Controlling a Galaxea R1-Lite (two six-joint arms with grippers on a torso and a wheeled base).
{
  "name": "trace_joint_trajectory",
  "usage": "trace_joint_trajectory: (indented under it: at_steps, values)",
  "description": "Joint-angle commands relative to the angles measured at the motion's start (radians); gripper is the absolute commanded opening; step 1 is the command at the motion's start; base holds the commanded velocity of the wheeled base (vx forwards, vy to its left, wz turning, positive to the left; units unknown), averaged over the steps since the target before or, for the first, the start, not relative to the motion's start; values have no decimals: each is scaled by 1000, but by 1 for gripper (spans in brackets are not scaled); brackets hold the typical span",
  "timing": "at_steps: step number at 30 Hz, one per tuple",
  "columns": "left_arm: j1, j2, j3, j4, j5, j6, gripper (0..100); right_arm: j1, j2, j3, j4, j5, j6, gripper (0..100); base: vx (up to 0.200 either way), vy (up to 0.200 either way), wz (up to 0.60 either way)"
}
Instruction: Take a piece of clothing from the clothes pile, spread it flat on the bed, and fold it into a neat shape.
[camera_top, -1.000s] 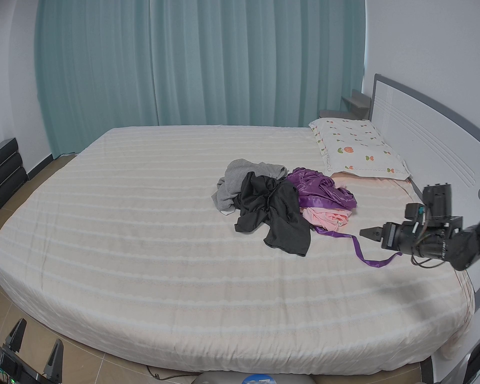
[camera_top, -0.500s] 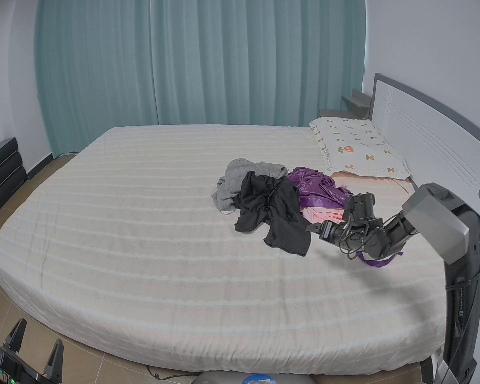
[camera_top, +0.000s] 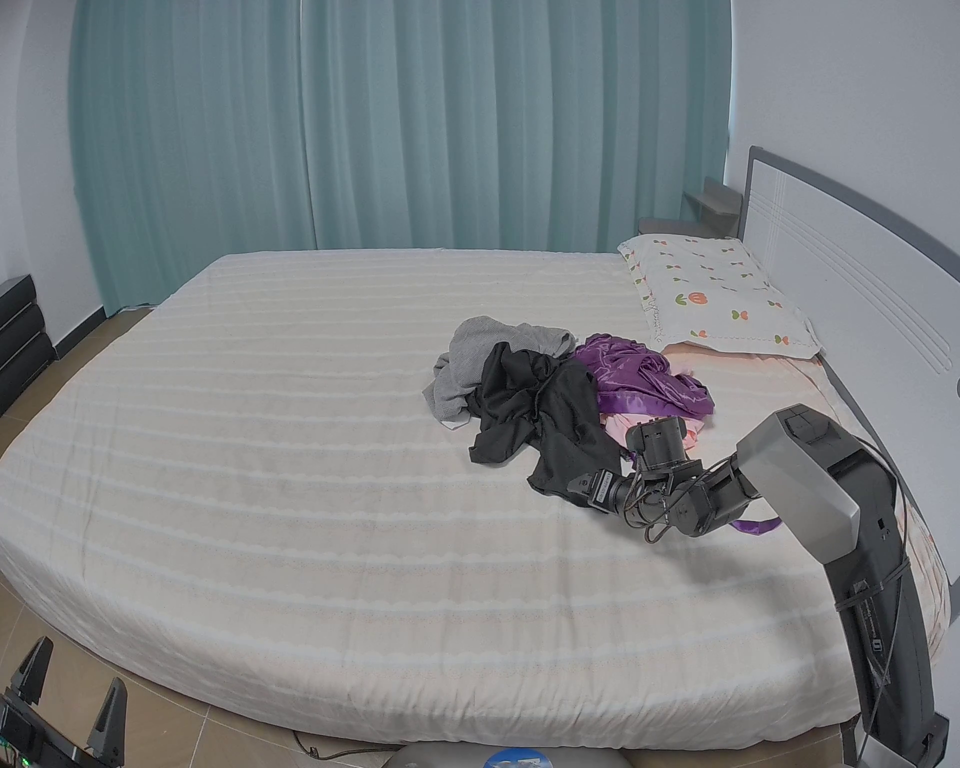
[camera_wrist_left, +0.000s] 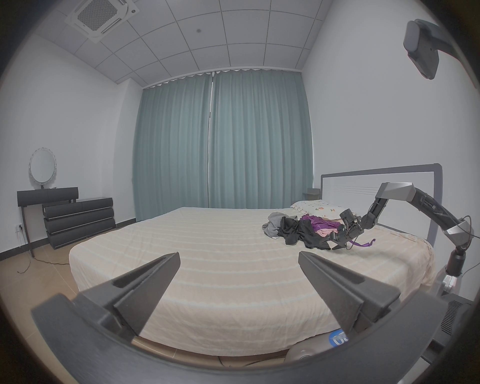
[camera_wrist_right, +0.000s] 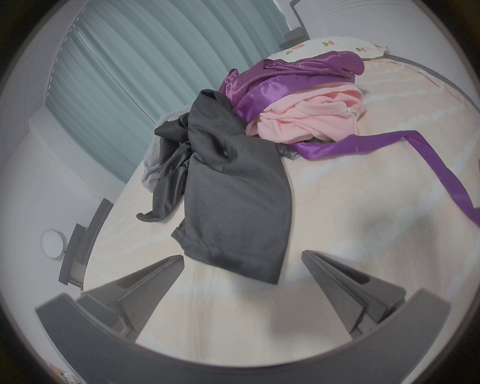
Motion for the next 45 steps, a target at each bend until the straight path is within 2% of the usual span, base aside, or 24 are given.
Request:
trace_joint_trajectory:
  at_steps: [1, 8, 9, 14, 19, 21, 25, 28, 30, 31, 32, 33, 36, 39, 45]
  values:
    - [0, -18, 18, 0, 0, 0, 100, 1, 61, -79, 5, -18, 3, 100, 0, 0, 0]
    - [0, -18, 18, 0, 0, 0, 100, 6, 96, -152, 5, -42, 9, 100, 0, 0, 0]
    - [0, -18, 18, 0, 0, 0, 100, 7, 96, -152, 5, -42, 9, 0, 0, 0, 0]
    - [0, -18, 18, 0, 1, 0, 100, 7, 88, -149, 8, -41, 23, 0, 0, 0, 0]
    - [0, -18, 18, 0, 0, 0, 100, 9, 54, -131, 11, -41, 127, 0, 0, 0, 0]
    - [0, -18, 18, 0, 1, 0, 100, 9, -12, -63, 0, -24, 195, 0, 0, 0, 0]
    - [0, -18, 18, 0, 0, 0, 100, 12, -128, 81, -20, 33, 221, 0, 0, 0, 0]
    - [0, -18, 18, 0, 0, 0, 100, 15, -234, 224, -107, 67, 225, 0, 0, 0, 0]
    - [1, -18, 18, 0, 0, -2, 100, 17, -255, 254, -130, 73, 225, 0, 0, 0, 0]
    - [1, -18, 18, 0, 0, 0, 100, 21, -338, 379, -228, 90, 225, 0, 0, 0, 0]
    - [0, -18, 18, 0, 0, 0, 100, 21, -346, 386, -234, 91, 225, 0, 0, 0, 0]
    - [0, -18, 18, 0, 0, 0, 100, 27, -410, 483, -307, 110, 225, 0, 0, 0, 0]
    - [0, -18, 18, 0, 0, 3, 100, 41, -499, 607, -403, 137, 222, 0, 0, 0, 0]
    - [0, -18, 18, 0, 1, 2, 100, 66, -610, 727, -491, 146, 222, 0, 0, 0, 0]
    - [0, -18, 18, -2, -3, 3, 100, 113, -783, 854, -572, 148, 222, 0, 0, 0, 0]
